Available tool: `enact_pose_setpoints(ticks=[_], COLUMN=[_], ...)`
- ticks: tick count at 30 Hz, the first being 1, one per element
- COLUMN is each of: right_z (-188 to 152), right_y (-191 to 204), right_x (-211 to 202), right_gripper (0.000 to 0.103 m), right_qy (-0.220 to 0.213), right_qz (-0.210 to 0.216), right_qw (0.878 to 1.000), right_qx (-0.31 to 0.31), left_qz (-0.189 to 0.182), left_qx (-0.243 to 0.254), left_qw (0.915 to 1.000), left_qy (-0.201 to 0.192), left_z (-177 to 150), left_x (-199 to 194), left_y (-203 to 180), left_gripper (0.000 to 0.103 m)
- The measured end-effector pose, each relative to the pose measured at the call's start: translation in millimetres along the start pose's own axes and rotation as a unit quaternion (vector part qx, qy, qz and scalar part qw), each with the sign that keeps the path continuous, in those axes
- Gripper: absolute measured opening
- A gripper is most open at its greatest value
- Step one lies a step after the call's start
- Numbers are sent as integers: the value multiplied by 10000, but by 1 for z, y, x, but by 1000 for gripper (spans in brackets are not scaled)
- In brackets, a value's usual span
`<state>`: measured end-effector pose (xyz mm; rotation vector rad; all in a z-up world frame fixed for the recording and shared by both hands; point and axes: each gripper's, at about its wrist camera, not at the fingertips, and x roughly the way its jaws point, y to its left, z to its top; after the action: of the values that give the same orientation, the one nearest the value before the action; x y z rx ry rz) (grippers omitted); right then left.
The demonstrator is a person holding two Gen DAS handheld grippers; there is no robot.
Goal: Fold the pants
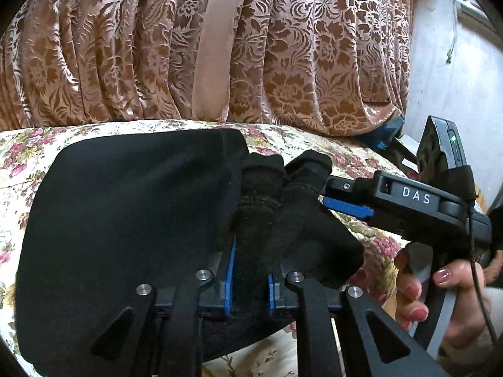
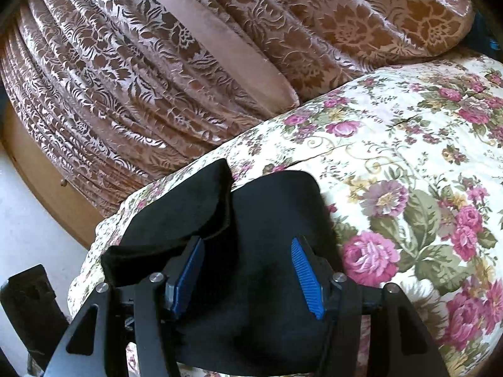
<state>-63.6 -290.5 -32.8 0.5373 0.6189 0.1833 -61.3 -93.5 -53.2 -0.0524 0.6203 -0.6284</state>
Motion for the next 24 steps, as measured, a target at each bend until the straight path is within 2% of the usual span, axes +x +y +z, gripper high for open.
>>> enact_pose_setpoints(ticks=[9,12,16,18,20,22,24], right_z=[-2,-3,-6,-7,-8,-8,-8], right_y=[13,14,15,14,10,7,5], right_x=[-2,2,8,11,13,14,15], right_gripper=[59,59,59,59,59,59,59], right_qy=[-24,112,292,361,427,468,532], right_qz=[264,397,436,454,477,518,552], right_qw=[9996,9991,9986,9982,9977,9970,9962], right_qx=[-72,8,64,137,240,342,411], left_qz=[25,-83,-567,-791,-843,-791,-609], left_qx=[83,50,-2,59,80,-46,-376], left_qw=[10000,9999,9984,9968,9964,9968,9968], left_qy=[29,26,19,-57,-103,-143,-363], left_z=[-5,-6,-7,-8,-7,-1,9], left_x=[5,2,-7,-15,-23,-31,-43], left_y=[0,1,-3,-7,-9,-3,13], left_gripper=[16,27,59,62,62,62,63])
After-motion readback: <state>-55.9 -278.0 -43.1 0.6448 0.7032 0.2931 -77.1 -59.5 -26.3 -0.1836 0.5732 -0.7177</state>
